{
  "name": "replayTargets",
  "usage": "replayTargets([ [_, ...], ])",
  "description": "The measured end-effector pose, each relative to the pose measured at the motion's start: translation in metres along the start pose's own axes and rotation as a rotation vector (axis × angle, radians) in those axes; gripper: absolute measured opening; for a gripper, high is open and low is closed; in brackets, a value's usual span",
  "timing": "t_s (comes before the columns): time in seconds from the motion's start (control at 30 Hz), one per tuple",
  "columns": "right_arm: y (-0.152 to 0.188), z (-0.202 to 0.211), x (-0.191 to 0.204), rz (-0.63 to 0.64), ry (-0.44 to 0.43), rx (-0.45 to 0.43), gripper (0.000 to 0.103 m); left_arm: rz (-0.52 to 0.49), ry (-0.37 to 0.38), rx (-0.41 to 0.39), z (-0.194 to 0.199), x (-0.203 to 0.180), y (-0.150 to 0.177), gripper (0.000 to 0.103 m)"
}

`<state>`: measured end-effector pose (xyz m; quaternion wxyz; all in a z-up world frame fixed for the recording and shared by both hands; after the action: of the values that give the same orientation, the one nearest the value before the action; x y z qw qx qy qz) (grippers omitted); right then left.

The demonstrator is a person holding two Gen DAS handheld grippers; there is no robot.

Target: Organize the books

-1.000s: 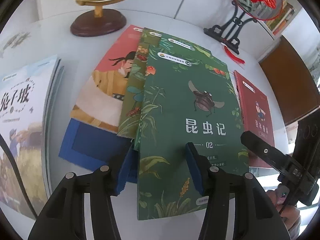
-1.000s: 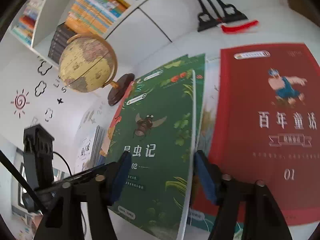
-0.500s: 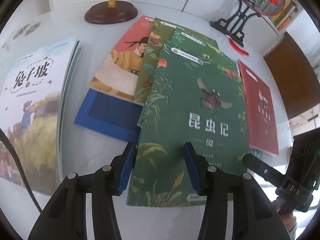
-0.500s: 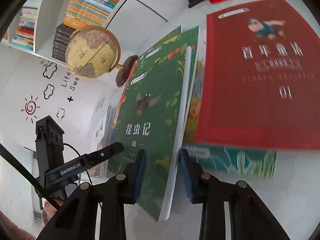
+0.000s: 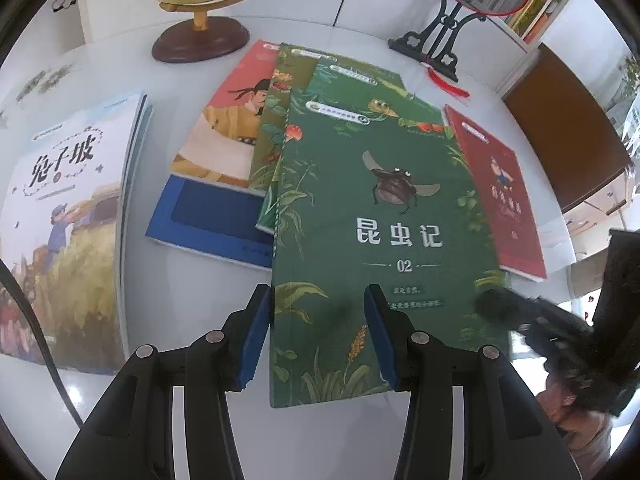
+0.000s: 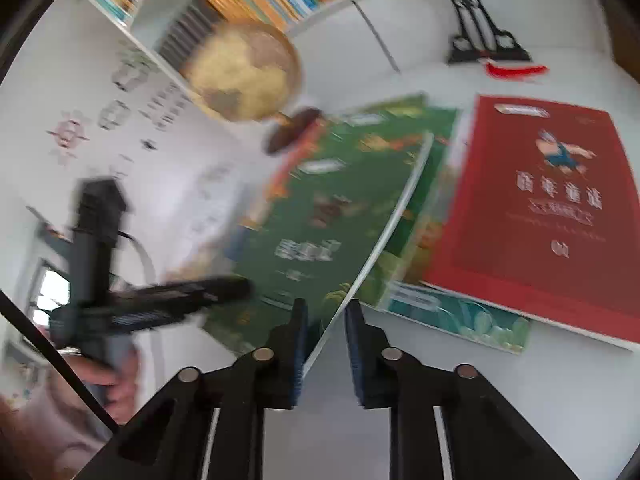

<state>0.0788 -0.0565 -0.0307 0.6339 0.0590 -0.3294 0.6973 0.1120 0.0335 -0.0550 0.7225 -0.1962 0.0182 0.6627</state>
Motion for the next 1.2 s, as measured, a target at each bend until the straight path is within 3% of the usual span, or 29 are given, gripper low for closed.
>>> replayTargets([
  [0.1,0.002,-0.003,-0.007,-0.003,0.072,-0.009,0.017,-0.057,-0.011,-0.06,0.012,-0.011,-0.002,0.044],
  [0.3,-0.005,0.007,0.004,0.068,0.166,-0.042,0.017,-0.105,-0.032,-0.072,0.02,-0.02,-0.004,0.044],
  [0.53,-0.008,0.02,0.014,0.078,0.169,-0.065,0.017,-0.111,-0.001,-0.171,0.045,-0.03,-0.011,0.044],
  [1.2,-0.026,0.044,0.05,0.157,0.18,-0.147,0.016,-0.104,-0.029,-0.217,0.076,-0.02,-0.017,0.044],
])
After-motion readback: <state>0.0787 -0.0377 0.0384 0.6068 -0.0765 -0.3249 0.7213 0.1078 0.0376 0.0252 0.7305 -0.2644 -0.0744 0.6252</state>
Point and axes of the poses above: each gripper's, at about its wrist camera, not at the fingertips, and z roughly against the way its jaws point, x to its left, y to its underside, the point moved 10 cm from there along -z, roughly the way its jaws point, and after that the axes turned 9 degrees about x, right-handed, at the moved point
